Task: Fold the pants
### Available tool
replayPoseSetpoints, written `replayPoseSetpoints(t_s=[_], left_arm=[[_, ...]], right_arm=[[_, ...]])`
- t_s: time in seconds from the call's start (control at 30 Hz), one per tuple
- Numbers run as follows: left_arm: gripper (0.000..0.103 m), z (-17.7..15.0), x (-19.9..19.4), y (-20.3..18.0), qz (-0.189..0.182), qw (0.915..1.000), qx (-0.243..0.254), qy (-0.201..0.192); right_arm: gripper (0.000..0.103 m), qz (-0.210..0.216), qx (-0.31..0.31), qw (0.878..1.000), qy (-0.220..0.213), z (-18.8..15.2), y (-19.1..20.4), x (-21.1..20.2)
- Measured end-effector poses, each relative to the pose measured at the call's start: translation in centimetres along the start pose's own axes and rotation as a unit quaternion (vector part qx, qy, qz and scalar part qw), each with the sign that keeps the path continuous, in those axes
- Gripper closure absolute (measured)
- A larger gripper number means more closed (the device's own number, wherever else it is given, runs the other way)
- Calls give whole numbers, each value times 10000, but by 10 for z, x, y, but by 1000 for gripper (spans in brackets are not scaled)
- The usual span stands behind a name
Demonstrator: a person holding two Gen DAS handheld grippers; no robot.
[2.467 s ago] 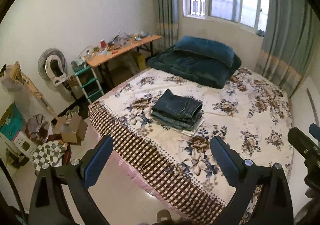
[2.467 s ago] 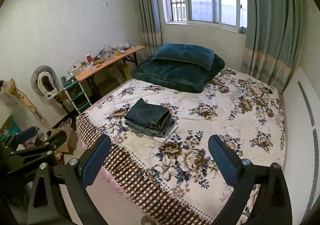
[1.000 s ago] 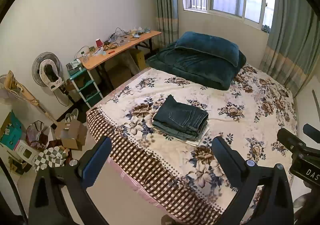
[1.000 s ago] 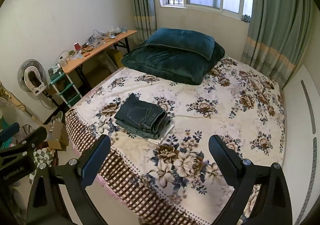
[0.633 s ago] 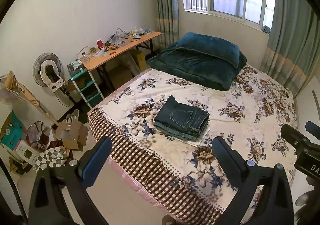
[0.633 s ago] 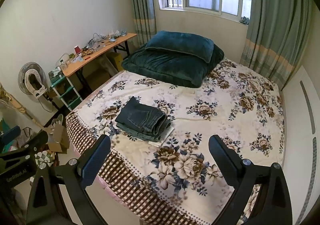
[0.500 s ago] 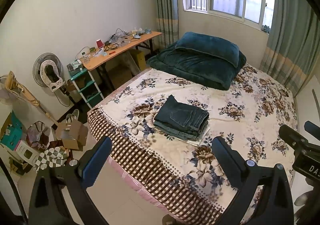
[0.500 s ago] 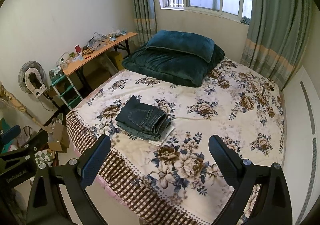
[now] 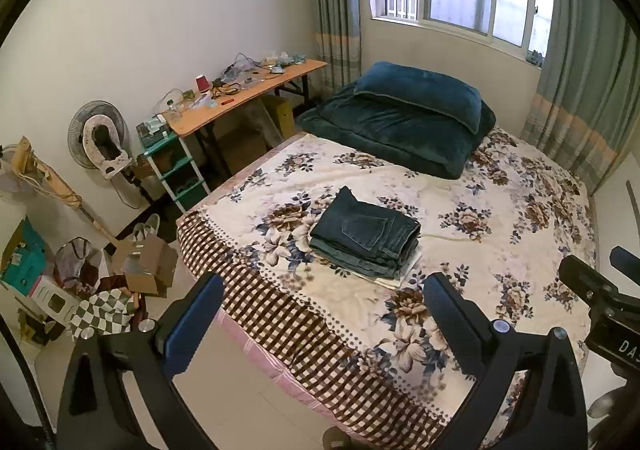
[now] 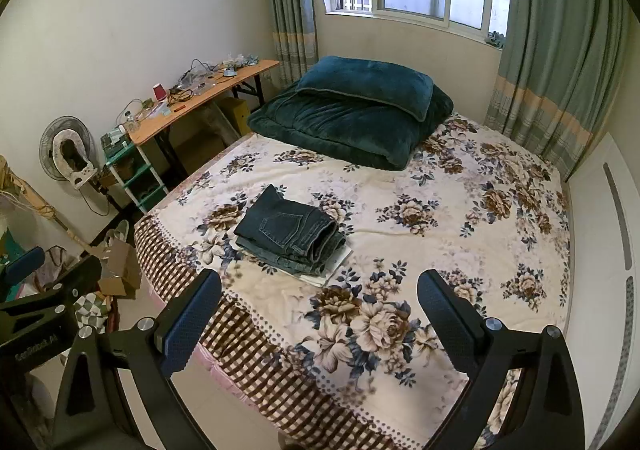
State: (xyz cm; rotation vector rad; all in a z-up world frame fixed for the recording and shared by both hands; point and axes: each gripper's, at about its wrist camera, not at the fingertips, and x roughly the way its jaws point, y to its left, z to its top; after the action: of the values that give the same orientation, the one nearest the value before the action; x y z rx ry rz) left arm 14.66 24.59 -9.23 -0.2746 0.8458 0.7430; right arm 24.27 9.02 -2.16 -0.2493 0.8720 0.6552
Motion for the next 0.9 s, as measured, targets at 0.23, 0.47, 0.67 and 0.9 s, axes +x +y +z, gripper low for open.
replayPoseSetpoints(t_s=[0.23,0.47,0.67,0.9], left_arm=[[0,0,-5,-1,-25,10000,2,-59],[0,0,-7,-2,-28,10000,11,-73],[0,2,-8,-2,-34,10000,24,-88],[0,5,-9,-5,-51,9999,10,-128]], right_arm=[[3,1,-29,10000,8,0,0,0],[3,-13,-39,10000,-21,-6,-3,-6],[3,-8,-33,10000,-32,-7,-3,-6],[3,-22,-49,10000,-68,-2,-7,-13]])
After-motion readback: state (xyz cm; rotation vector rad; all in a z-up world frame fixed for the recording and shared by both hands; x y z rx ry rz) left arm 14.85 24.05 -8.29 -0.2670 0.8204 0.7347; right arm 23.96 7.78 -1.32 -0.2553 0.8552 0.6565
